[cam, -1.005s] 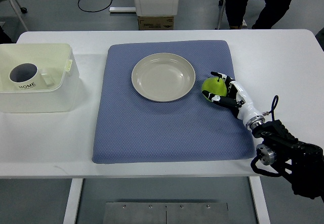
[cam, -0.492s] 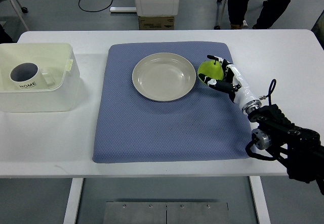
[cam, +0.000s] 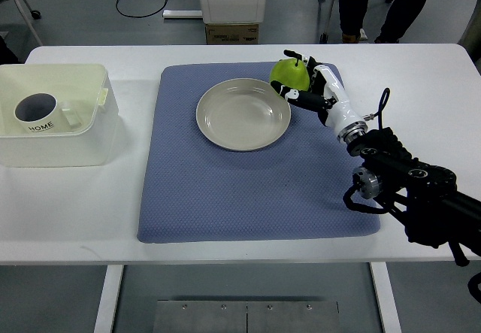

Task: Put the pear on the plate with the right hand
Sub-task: 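Lift the pear with the right hand and carry it over the plate, then lower the pear onto the cream plate with the right hand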

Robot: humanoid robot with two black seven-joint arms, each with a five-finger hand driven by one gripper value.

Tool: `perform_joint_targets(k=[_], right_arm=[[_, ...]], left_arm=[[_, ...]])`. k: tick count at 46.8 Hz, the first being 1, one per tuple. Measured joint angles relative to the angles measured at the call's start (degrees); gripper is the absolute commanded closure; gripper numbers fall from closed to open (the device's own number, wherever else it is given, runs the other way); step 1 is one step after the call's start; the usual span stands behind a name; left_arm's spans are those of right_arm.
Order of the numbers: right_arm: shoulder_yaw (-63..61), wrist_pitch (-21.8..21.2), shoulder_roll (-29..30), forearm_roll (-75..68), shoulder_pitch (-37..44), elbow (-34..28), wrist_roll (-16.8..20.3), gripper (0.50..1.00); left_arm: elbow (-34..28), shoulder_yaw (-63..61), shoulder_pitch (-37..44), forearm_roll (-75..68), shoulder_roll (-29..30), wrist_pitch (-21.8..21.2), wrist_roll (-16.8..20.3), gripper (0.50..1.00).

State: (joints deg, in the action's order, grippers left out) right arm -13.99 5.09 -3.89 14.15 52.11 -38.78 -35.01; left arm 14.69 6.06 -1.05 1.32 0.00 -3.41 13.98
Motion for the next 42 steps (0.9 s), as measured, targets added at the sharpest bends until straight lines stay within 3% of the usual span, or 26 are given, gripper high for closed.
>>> perform_joint_targets(k=[10,22,42], right_arm=[[0.08,0.1,3.67,0.06,1.11,0.7,0.0,1.0],[0.63,0.11,3.89,0.59,1.96,2.04,0.1,1.0],[2.01,-0.01,3.89,2.82,2.16,3.98,8.61,1.0]], left_arm=[[0.0,0.01,-0.02,0.0,0.0,0.0,0.0,0.5],[0.0,0.01,0.0,0.0,0.0,0.0,0.0,0.5],[0.0,0.01,-0.01,0.0,0.0,-0.02,0.01,0.5]])
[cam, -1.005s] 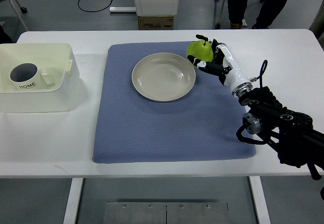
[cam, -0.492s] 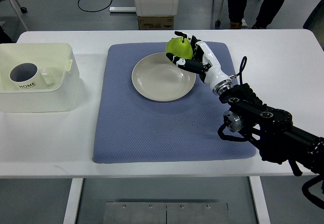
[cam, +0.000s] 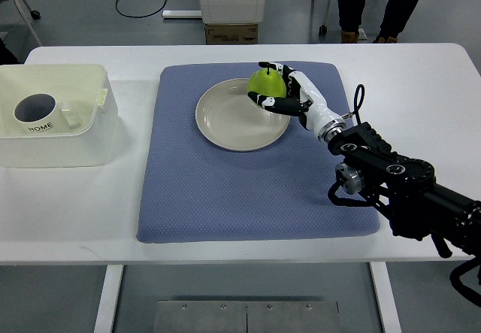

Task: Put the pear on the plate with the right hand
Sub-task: 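Lower the pear onto the cream plate with the right hand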

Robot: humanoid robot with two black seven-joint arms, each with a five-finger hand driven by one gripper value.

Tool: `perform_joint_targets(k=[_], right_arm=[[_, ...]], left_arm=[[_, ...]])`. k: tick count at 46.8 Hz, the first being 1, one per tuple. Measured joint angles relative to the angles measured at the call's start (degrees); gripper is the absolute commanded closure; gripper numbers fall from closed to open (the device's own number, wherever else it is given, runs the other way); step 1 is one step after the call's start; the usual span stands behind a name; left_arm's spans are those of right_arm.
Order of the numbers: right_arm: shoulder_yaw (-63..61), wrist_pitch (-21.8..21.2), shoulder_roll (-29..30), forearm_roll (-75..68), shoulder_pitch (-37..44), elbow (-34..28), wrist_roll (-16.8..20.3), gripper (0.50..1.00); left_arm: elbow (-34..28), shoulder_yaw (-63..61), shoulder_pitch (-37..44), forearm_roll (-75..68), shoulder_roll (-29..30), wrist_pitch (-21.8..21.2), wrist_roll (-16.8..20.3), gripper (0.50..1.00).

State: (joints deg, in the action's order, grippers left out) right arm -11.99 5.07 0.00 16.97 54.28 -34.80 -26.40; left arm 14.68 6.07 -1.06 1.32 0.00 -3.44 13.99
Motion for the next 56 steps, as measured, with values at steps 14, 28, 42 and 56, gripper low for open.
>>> perform_joint_targets(k=[14,28,42,56], right_arm=[[2.2,-0.73,0.0,-0.14,-0.4,-0.61,4.14,1.0],[2.23,-0.86,0.0,-0.28,-0.39,-0.71,5.31,1.0],[1.93,-0.86,0.0,-0.44,0.08,-0.65,4.72,0.53],[1.87,-0.86,0.0,-0.54,0.53,-0.62,4.69,0.502]], left_arm=[[-0.02,0.0,0.0,0.0,0.0,0.0,0.0,0.5],[-0.02,0.0,0.0,0.0,0.0,0.0,-0.01,0.5],[-0.02,0.0,0.0,0.0,0.0,0.0,-0.01,0.5],[-0.01,0.0,0.0,0.0,0.0,0.02,0.01,0.5]])
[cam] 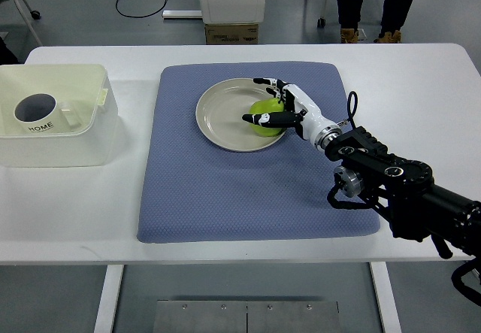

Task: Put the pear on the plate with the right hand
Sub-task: 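Lower the pear onto the cream plate with the right hand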

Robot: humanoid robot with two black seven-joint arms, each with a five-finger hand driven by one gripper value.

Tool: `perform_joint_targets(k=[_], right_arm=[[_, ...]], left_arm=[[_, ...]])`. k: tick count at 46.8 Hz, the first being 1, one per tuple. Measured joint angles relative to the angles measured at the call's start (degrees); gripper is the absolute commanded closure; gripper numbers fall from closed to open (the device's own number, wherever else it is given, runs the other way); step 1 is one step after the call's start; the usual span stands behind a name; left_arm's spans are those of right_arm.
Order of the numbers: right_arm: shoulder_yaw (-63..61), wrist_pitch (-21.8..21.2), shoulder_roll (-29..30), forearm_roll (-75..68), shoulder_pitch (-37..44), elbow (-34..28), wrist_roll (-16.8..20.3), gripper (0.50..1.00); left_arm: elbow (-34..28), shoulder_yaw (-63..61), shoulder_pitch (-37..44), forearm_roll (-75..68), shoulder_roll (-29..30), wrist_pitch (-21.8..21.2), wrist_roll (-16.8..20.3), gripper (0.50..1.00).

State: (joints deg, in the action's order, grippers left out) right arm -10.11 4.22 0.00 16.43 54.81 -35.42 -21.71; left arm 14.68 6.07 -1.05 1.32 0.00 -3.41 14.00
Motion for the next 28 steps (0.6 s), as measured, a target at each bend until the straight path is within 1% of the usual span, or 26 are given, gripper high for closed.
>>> perform_joint_targets(k=[15,23,28], right_arm=[[0.25,-0.09,0.0,0.08,0.73,0.08,0.0,0.5],[0.35,-1.86,0.0,0.09,0.69,0.17,0.0,0.5],[0.36,-2.11,0.0,0.09,0.38,0.18,-0.04,0.5]], left_arm=[[0.0,0.0,0.0,0.0,0.0,0.0,0.0,0.5],[0.0,0.0,0.0,0.0,0.0,0.0,-0.03,0.5],[0.0,0.0,0.0,0.0,0.0,0.0,-0.03,0.5]])
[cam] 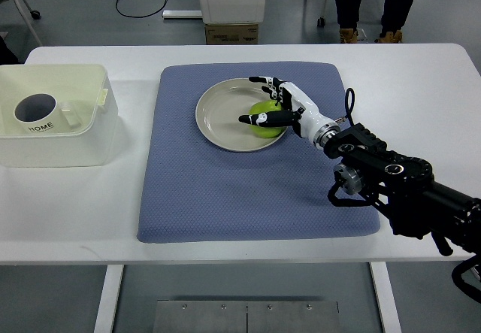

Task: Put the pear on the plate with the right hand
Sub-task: 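Lower the pear onto the cream plate with the right hand, then open the right hand and release the pear on the plate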

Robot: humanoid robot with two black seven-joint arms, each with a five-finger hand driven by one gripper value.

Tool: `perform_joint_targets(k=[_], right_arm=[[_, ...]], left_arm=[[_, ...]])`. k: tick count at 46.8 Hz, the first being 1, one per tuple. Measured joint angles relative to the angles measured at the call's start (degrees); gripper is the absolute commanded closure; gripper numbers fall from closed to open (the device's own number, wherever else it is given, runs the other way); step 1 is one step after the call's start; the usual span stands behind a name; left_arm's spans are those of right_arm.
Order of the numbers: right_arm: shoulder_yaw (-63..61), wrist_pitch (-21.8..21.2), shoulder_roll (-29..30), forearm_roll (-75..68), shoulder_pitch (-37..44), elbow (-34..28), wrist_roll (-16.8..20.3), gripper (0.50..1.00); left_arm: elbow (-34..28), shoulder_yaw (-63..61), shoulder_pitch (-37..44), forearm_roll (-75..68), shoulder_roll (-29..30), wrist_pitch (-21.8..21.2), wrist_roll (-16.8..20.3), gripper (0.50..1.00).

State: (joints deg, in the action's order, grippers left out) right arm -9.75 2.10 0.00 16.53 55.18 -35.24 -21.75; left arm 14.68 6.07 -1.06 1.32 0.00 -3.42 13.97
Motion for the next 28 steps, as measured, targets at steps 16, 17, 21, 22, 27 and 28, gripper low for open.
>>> perform_joint_targets(k=[16,17,21,22,27,28], right_arm=[[-0.25,-1.28,-1.46,-0.06,-0.34,0.01,-0.05,0.5],[-0.26,-1.3,-1.74,-0.07,-0.34,0.01,-0.05,0.5],[-0.28,-1.32,-2.85,-0.09,-0.34,0.04,-0.05,0.5],[-0.32,-1.32,-3.07,-0.09,-0.34,0.03,-0.05,0.5],[-0.36,-1.32,-4.19,-0.09,-0.41,0.05,-0.1,0.5],[-0.36,-1.32,-4.37,-0.1,-0.42,0.04,-0.1,0.5]], left_arm=[[0.01,0.0,0.0,0.0,0.0,-0.02,0.03,0.5],[0.01,0.0,-0.02,0.0,0.0,-0.02,0.03,0.5],[0.01,0.0,0.01,0.0,0.0,-0.02,0.03,0.5],[0.01,0.0,0.0,0.0,0.0,-0.02,0.03,0.5],[0.01,0.0,0.01,0.0,0.0,-0.02,0.03,0.5],[0.01,0.0,0.0,0.0,0.0,-0.02,0.03,0.5]])
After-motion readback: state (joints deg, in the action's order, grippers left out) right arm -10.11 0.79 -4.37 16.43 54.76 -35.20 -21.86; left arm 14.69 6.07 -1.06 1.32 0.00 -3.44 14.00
